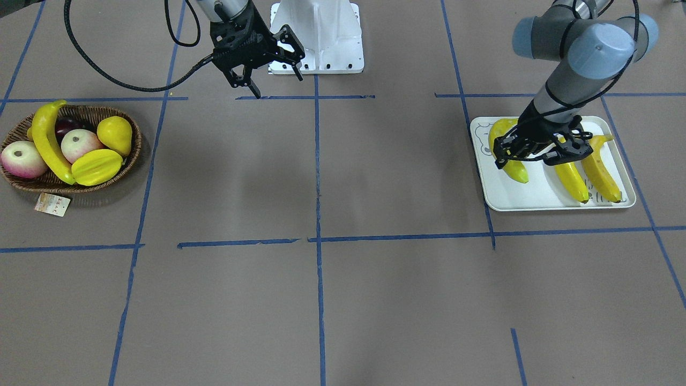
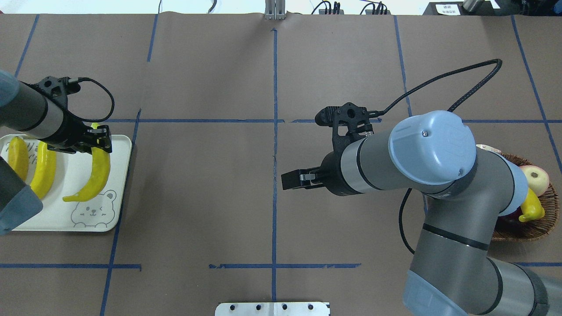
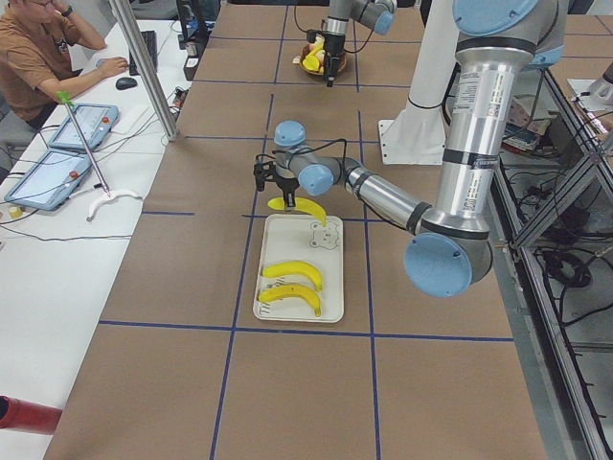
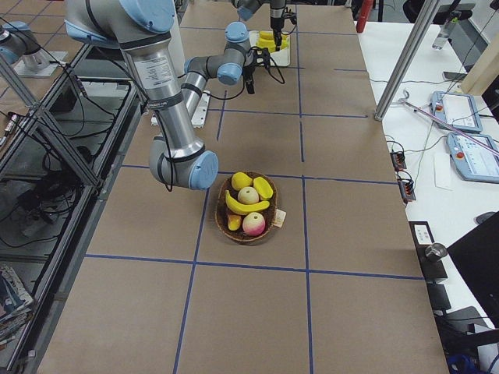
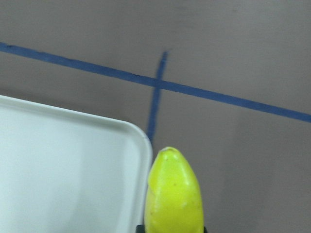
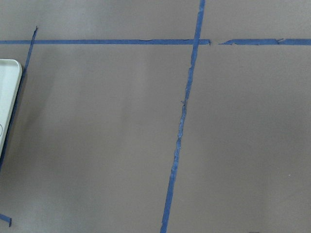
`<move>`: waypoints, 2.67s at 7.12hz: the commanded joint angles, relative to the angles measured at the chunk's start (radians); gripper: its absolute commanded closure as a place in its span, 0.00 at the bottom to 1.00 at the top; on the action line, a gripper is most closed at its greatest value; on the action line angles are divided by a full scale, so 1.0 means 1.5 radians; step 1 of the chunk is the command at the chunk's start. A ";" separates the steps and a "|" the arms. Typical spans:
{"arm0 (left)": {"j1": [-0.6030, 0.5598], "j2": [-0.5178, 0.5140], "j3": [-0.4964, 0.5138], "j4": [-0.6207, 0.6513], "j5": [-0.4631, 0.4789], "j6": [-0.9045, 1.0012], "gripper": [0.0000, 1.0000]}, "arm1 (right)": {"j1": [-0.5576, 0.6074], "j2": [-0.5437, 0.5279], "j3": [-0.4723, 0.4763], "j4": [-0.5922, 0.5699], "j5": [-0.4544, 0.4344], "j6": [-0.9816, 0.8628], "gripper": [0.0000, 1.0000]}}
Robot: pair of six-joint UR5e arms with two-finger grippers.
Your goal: Transfer all bananas from basket to plate
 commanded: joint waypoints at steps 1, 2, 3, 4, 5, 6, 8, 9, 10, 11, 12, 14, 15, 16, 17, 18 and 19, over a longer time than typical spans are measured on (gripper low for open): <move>-0.005 0.023 0.026 -0.004 0.006 0.013 1.00 | 0.003 0.001 0.001 -0.006 -0.001 0.001 0.00; -0.004 0.023 0.037 -0.006 0.005 0.014 1.00 | 0.005 0.000 0.001 -0.006 -0.002 0.002 0.00; -0.004 0.023 0.039 -0.006 0.006 0.014 0.98 | 0.007 0.000 0.002 -0.006 -0.002 0.002 0.00; -0.001 0.033 0.038 -0.005 0.009 0.015 0.86 | 0.008 0.000 0.002 -0.006 -0.002 0.004 0.00; 0.001 0.033 0.039 -0.005 0.009 0.015 0.57 | 0.008 0.000 0.002 -0.006 -0.003 0.005 0.00; 0.002 0.034 0.043 -0.005 0.012 0.015 0.01 | 0.008 0.000 0.003 -0.006 -0.003 0.005 0.00; 0.002 0.031 0.036 -0.005 0.019 0.016 0.01 | 0.017 0.000 0.002 -0.008 -0.001 0.005 0.00; -0.004 0.025 0.022 -0.005 0.012 0.015 0.00 | 0.043 -0.017 0.007 -0.009 0.021 0.004 0.00; -0.005 0.021 -0.007 -0.002 0.010 0.014 0.00 | 0.081 -0.049 0.026 -0.045 0.070 -0.004 0.00; -0.005 0.020 -0.041 0.001 0.008 0.012 0.00 | 0.132 -0.101 0.057 -0.068 0.118 -0.023 0.00; -0.004 0.018 -0.055 0.001 0.009 0.005 0.00 | 0.177 -0.172 0.083 -0.059 0.161 -0.091 0.00; -0.004 0.004 -0.059 0.007 0.010 0.002 0.00 | 0.288 -0.265 0.084 -0.060 0.266 -0.220 0.00; -0.005 0.003 -0.059 0.007 0.010 -0.010 0.00 | 0.347 -0.293 0.053 -0.060 0.359 -0.224 0.00; -0.005 0.002 -0.061 0.007 0.010 -0.021 0.00 | 0.399 -0.327 0.022 -0.060 0.421 -0.231 0.00; -0.005 0.002 -0.063 0.007 0.011 -0.023 0.00 | 0.448 -0.358 -0.003 -0.059 0.451 -0.287 0.00; -0.005 0.002 -0.072 0.007 0.011 -0.037 0.00 | 0.480 -0.386 -0.033 -0.058 0.475 -0.351 0.00; -0.005 0.002 -0.077 0.007 0.011 -0.040 0.01 | 0.486 -0.408 -0.056 -0.054 0.474 -0.389 0.00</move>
